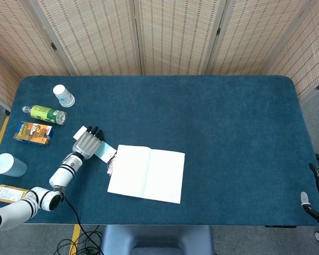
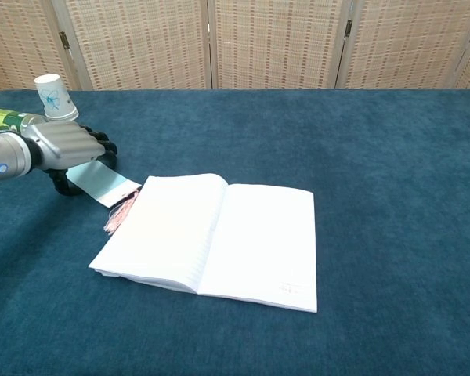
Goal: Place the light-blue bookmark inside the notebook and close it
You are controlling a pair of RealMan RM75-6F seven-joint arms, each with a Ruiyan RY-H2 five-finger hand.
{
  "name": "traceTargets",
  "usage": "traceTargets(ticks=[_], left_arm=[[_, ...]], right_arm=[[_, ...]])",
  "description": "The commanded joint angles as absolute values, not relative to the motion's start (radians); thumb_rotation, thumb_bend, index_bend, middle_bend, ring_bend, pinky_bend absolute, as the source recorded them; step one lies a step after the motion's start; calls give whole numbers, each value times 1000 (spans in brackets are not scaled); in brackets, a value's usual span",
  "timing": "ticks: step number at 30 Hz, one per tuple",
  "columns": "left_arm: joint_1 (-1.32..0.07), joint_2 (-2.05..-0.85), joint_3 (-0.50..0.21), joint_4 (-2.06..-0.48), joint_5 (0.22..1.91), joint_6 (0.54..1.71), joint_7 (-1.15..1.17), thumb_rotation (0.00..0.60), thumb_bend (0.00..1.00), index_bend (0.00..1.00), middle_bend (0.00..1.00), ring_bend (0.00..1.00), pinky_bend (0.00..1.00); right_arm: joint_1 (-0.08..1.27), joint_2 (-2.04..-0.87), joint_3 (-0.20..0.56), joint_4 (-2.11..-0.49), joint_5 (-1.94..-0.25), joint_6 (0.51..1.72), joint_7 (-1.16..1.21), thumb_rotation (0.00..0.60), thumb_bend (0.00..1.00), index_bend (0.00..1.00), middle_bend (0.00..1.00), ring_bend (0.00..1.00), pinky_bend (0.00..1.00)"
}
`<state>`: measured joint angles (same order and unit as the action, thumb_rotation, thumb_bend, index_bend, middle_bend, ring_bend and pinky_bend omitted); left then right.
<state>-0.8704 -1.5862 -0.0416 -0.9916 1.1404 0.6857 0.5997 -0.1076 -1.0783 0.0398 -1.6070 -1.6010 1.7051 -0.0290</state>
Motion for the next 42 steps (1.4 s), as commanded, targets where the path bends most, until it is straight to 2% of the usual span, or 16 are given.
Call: traceTargets(ticks=[1,27,33,42], left_arm=[[-867,-1591,-39,-987,1154,696,586,600,301,279,126,82,163],[-840,-1553,-41,-1004,1243,767,485,600,302,356,126,82,163],[-836,-1500,-48,-1080,1281,817,475,600,301,367,126,82,163],[-821,-1396,-44,-1288,1360,915,512,600,301,376,126,82,163]], right_arm=[[-107,-1078,40,-1607,-1601,1704,-29,600,388,35,186,149,161],[-105,-1078,40,-1611,-1613,1708,-29,600,388,35,186,149,162],[-101,-1075,43,-1616,-1620,1709,-34,600,387,35,186,148,162],[-100,-1076,42,-1616,-1626,1713,-35,600,387,35,186,148,162]])
